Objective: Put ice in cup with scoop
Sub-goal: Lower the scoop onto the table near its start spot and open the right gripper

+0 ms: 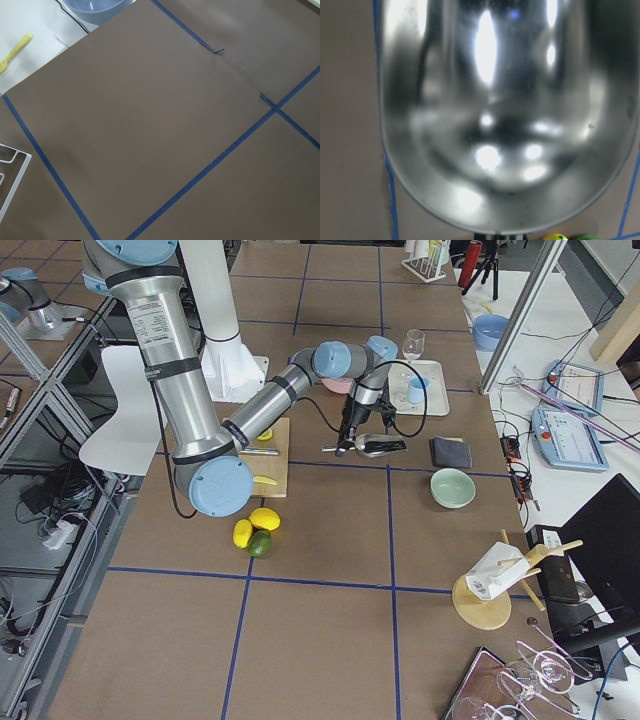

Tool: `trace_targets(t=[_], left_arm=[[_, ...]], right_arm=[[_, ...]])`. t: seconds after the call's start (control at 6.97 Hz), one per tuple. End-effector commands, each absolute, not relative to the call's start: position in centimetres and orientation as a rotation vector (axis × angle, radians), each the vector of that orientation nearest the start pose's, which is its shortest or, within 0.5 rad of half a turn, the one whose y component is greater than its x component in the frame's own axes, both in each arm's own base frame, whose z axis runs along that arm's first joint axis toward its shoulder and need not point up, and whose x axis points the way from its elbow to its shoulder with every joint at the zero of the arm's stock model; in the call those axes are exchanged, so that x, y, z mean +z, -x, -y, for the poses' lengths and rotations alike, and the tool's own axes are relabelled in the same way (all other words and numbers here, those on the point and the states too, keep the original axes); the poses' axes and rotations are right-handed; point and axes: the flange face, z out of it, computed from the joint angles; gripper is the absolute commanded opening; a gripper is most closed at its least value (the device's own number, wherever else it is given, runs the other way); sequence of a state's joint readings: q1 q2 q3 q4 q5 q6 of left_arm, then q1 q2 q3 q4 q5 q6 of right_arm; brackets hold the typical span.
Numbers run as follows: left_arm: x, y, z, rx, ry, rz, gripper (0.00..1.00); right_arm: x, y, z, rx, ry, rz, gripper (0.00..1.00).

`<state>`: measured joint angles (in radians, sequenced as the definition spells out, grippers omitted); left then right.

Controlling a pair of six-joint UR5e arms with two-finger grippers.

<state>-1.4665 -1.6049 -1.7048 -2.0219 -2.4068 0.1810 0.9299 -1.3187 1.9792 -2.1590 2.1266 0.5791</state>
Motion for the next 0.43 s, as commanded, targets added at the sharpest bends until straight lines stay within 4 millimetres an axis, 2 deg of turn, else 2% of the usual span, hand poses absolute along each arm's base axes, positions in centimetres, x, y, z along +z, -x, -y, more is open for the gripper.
trace_targets(t=[0.0,0.14,0.29], left_arm=[[52.3,0.5,52.4,0.516,-0.609,-0.794,1.0],[52.5,0.5,52.4,0.514,-0.605,-0.795,1.0],[52.6,0.5,52.4,0.513,-0.603,-0.795,1.0]], right_arm=[[45.7,25.4,43.3,-0.047,0.249,0.532,0.0],[47.8,25.3,42.1,-0.033,0.23,0.553,0.0],[48.6,26.6,40.9,0.002,0.228,0.573,0.0]])
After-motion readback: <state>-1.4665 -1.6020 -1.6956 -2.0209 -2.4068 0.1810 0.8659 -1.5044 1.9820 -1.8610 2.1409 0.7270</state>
